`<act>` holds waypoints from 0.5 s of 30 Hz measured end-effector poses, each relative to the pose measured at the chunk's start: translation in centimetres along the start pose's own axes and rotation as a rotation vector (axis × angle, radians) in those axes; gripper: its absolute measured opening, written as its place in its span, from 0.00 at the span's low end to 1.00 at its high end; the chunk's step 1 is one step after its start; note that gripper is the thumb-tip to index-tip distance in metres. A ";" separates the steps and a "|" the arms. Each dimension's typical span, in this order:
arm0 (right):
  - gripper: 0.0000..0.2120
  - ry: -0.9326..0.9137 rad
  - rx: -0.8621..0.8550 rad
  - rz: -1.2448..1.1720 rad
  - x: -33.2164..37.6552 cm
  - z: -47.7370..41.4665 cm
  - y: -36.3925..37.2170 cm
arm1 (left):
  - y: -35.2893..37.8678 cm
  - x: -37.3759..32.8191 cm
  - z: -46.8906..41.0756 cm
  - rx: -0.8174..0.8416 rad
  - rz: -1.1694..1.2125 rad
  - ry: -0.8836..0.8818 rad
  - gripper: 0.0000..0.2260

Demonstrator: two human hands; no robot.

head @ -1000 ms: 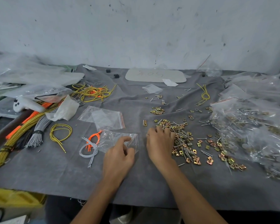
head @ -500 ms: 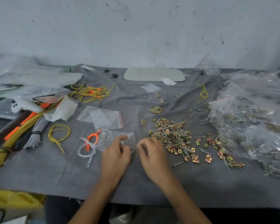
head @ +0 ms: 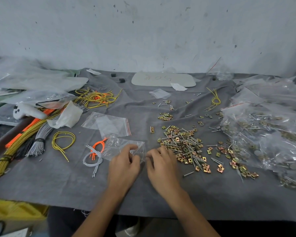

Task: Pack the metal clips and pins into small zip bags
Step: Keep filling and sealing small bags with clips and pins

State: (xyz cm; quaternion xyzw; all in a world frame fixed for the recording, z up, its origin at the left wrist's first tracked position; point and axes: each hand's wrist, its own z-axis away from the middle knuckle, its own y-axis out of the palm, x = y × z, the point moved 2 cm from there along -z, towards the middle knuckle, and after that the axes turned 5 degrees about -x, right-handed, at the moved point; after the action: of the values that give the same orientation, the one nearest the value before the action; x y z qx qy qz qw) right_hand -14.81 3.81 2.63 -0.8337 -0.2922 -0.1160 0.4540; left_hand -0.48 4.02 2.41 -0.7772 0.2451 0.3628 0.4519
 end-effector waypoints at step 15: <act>0.06 0.062 0.165 -0.159 -2.9 -7.8 -0.2 | 0.0 0.0 0.0 -0.021 0.007 0.007 0.16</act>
State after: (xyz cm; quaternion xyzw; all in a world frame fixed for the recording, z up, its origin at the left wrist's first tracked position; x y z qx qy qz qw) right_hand -16.72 -3.66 5.85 -0.7636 -0.3519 -0.1531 0.5193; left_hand -0.46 4.00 2.44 -0.7823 0.2455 0.3644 0.4415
